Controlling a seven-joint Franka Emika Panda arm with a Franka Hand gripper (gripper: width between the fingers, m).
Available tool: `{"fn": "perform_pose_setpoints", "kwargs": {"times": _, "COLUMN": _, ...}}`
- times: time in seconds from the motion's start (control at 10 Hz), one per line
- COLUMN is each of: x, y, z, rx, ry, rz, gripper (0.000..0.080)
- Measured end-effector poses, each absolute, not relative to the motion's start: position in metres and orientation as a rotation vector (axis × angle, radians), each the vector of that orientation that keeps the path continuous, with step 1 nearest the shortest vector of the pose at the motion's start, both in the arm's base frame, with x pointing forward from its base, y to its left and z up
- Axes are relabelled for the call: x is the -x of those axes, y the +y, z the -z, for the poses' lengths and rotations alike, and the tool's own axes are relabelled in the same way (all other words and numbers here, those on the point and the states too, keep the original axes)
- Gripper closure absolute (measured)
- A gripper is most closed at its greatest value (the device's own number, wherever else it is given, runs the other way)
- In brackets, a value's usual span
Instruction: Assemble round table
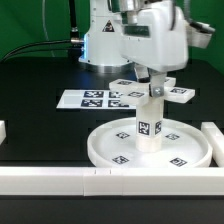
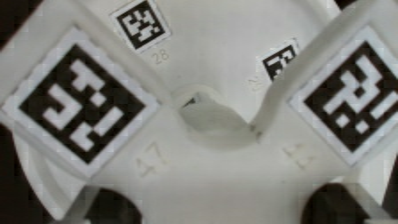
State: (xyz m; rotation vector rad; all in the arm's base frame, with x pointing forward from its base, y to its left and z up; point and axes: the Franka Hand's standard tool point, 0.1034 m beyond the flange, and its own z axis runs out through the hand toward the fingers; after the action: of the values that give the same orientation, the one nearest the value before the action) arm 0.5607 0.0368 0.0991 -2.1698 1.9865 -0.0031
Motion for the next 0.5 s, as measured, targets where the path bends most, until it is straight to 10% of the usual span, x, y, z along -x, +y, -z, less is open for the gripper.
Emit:
{"fn": "perform_pose_setpoints", "kwargs": {"times": 0.4, "x": -0.5618, "y": 0.0374, "z": -0.0989, "rx": 1.905, "ry": 2.226, "rz": -0.017, "gripper": 0.0357}}
{"fn": "perform_pose_setpoints", "kwargs": {"times": 0.5, "x": -0.5612, "y": 0.0397, "z": -0.0981, "rx": 1.863, "ry": 2.253, "rz": -0.031, "gripper": 0.0232}}
